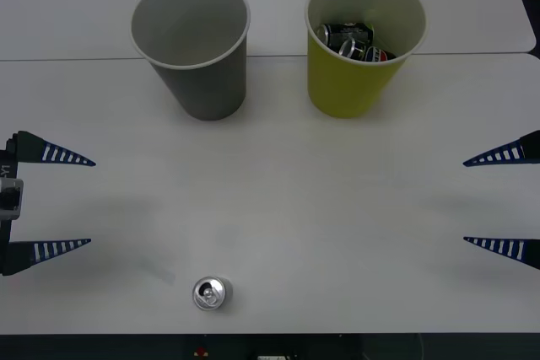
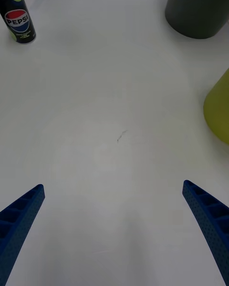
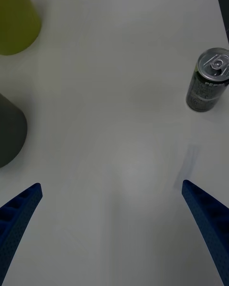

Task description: Put the can into the green bin and the plastic bottle into the gray bin

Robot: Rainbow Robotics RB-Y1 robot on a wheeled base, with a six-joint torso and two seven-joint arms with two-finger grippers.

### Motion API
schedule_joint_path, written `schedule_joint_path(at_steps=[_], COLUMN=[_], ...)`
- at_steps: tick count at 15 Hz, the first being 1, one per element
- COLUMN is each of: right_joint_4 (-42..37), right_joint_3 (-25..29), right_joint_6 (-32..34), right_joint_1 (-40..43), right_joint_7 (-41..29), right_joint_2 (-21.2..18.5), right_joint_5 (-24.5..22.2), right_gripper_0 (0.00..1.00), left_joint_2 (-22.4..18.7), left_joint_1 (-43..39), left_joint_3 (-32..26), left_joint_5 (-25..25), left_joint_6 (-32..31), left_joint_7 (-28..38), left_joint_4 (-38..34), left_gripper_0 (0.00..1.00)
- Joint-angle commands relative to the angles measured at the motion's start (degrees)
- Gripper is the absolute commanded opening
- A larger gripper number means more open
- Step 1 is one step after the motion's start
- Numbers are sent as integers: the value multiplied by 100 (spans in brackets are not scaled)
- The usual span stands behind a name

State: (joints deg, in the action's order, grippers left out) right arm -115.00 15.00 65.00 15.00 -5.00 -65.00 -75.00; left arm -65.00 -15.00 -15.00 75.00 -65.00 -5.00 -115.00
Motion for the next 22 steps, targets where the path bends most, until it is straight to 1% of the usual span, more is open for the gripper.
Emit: schedule_joint_path(at_steps=[1,2,3,8,11,15,17,19,22], right_joint_4=[0,0,0,0,0,0,0,0,0], right_joint_3=[0,0,0,0,0,0,0,0,0], right_joint_6=[0,0,0,0,0,0,0,0,0], right_joint_1=[0,0,0,0,0,0,0,0,0], right_joint_7=[0,0,0,0,0,0,0,0,0], right_joint_2=[0,0,0,0,0,0,0,0,0], right_joint_5=[0,0,0,0,0,0,0,0,0], right_gripper_0=[100,100,100,100,100,100,100,100,100], left_joint_2=[0,154,189,163,14,-30,-30,-39,-180], left_joint_1=[0,-21,-29,-91,-258,-161,-47,-12,173], left_joint_3=[0,-3,6,-73,-73,-82,-73,-3,560], left_joint_5=[0,-73,-91,-161,-416,-900,-1014,-1067,-1462], left_joint_6=[0,40,49,58,31,-663,-962,-1076,-1120], left_joint_7=[0,-10,-10,-27,-54,-194,-590,-897,-1407], left_joint_4=[0,-14,-14,-110,-40,514,812,1023,1472], left_gripper_0=[100,100,100,100,100,100,100,100,100])
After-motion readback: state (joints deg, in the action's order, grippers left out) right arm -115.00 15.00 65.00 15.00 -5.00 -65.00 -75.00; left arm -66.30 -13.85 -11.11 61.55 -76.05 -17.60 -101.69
